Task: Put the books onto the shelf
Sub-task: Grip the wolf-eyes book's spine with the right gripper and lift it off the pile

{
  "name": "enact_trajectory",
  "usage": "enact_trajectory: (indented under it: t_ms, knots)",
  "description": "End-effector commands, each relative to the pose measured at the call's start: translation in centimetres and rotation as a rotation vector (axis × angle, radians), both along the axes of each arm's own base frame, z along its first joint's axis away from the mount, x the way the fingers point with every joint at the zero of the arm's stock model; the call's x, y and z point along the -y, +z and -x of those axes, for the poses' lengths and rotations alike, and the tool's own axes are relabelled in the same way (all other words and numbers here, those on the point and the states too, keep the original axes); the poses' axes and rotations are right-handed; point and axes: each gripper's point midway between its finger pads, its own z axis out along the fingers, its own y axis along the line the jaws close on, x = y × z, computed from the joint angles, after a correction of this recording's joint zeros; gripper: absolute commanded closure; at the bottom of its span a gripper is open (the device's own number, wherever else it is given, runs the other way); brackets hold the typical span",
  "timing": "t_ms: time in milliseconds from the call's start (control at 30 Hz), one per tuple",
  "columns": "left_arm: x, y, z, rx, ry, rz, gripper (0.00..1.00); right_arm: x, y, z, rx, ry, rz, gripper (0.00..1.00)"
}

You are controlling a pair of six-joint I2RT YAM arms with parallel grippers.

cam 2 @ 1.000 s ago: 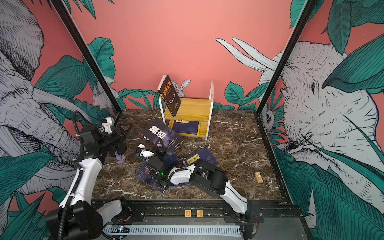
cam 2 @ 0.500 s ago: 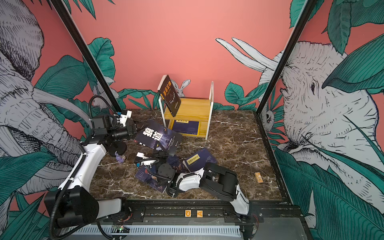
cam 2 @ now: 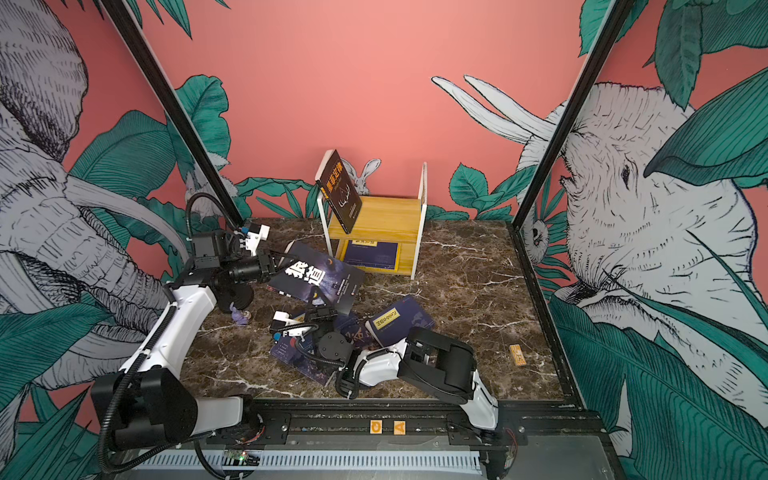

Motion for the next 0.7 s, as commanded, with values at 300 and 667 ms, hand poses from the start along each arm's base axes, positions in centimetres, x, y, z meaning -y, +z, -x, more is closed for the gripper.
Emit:
enact_trajectory:
  t_ms: [300, 667]
  knots:
    - [0.8, 2.6, 1.2, 0.083, 0.021, 0.075, 1.0, -0.6, 4.7, -0.6, 0.01, -0.116, -0.179, 0.78]
    - [0.5, 2.3, 3.2, 0.114, 0.054, 0.063, 1.0, 0.9, 4.9, -3.7, -0.035, -0.273, -0.27, 0.69]
